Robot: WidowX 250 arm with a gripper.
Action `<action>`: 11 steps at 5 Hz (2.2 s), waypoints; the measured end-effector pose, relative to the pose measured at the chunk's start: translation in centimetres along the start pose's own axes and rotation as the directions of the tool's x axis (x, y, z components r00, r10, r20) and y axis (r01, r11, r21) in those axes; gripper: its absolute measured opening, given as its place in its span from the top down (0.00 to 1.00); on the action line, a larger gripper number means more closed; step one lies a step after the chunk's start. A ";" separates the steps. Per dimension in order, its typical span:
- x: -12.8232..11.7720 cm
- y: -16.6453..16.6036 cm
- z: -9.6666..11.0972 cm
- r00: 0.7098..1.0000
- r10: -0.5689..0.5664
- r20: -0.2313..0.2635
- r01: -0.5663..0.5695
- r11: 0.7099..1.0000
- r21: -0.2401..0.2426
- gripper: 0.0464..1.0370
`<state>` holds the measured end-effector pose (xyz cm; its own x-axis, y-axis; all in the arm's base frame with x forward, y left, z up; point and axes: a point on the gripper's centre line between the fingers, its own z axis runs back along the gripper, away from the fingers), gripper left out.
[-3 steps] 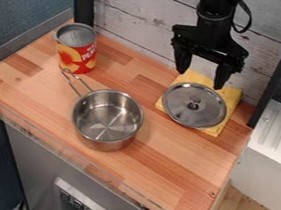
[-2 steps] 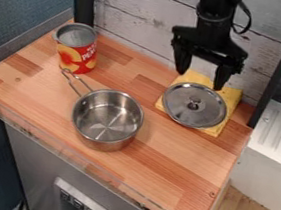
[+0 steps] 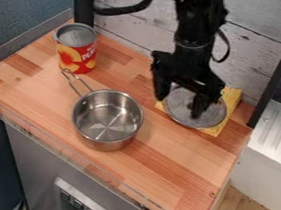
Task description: Move the pot to the right side of the table
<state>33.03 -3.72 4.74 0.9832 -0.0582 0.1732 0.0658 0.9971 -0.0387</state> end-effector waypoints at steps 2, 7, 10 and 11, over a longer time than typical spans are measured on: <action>-3.6 1.6 -1.0 0.997 -0.075 -0.029 0.075 0.997 0.017 0.04; -5.2 2.3 -3.3 0.993 -0.071 -0.091 0.079 0.992 0.097 0.90; -4.4 -3.6 0.7 0.999 0.035 0.026 -0.037 0.994 0.099 0.97; -5.0 -5.4 0.4 0.998 0.044 0.038 -0.047 0.994 0.096 0.97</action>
<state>27.67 -8.80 4.49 0.9780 -0.0126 0.2084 0.0027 0.9989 0.0476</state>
